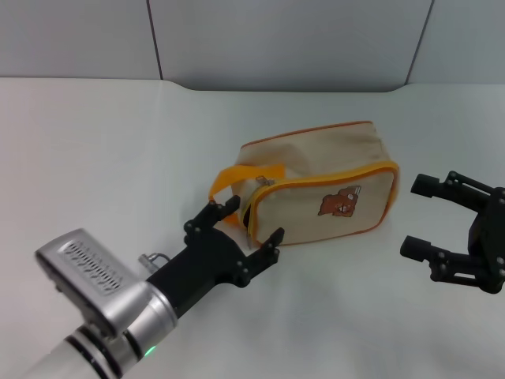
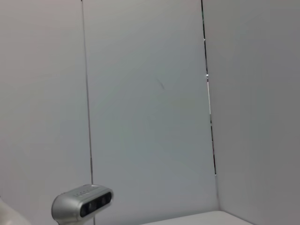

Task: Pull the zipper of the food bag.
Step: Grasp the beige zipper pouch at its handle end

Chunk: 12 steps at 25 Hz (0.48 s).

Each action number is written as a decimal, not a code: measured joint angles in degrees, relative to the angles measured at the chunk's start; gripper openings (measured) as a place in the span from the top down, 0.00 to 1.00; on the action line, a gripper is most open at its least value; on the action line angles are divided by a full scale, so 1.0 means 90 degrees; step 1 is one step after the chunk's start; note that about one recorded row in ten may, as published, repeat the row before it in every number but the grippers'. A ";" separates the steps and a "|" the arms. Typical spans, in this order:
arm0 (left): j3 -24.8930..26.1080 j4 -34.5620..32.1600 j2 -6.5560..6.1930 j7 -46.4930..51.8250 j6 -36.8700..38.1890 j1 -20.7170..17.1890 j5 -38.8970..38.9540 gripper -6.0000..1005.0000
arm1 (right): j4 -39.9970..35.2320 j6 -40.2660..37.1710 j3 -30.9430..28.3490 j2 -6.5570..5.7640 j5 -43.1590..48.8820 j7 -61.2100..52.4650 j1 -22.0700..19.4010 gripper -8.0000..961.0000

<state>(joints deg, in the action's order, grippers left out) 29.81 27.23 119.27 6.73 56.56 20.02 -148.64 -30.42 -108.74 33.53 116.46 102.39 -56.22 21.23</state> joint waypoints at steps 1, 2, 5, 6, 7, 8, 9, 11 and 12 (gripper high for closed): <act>0.0008 0.0060 0.0000 -0.0009 -0.0146 0.0029 0.0017 0.23 | 0.0000 0.0000 -0.0019 0.0003 -0.0004 0.0000 -0.0001 0.12; 0.0013 0.0131 0.0001 -0.0013 -0.0320 0.0074 0.0063 0.23 | 0.0000 0.0000 -0.0042 0.0007 -0.0008 0.0006 -0.0003 0.12; -0.0016 0.0207 0.0000 0.0007 -0.0658 0.0248 0.0445 0.23 | 0.0001 0.0000 -0.0075 0.0016 -0.0012 0.0062 -0.0014 0.12; -0.0037 0.0199 0.0000 0.0022 -0.0711 0.0313 0.0566 0.23 | 0.0001 0.0000 -0.0075 0.0019 -0.0013 0.0078 -0.0017 0.12; -0.0062 0.0183 -0.0002 0.0030 -0.0731 0.0365 0.0592 0.23 | 0.0002 0.0000 -0.0076 0.0022 -0.0017 0.0084 -0.0023 0.12; -0.0089 0.0166 -0.0001 0.0041 -0.0749 0.0444 0.0608 0.23 | 0.0002 0.0002 -0.0077 0.0025 -0.0020 0.0088 -0.0028 0.12; -0.0107 0.0159 0.0000 0.0047 -0.0759 0.0485 0.0604 0.24 | 0.0002 0.0009 -0.0083 0.0027 -0.0026 0.0089 -0.0034 0.12; -0.0154 0.0135 0.0000 0.0055 -0.0780 0.0585 0.0574 0.24 | 0.0001 0.0016 -0.0128 0.0033 -0.0035 0.0090 -0.0048 0.12; -0.0171 0.0126 0.0001 0.0064 -0.0783 0.0608 0.0574 0.24 | 0.0002 0.0020 -0.0164 0.0036 -0.0035 0.0091 -0.0053 0.12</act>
<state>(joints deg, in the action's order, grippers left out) 28.28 28.36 119.27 7.31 49.51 25.49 -143.47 -30.41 -108.56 32.06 116.78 102.07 -55.40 20.74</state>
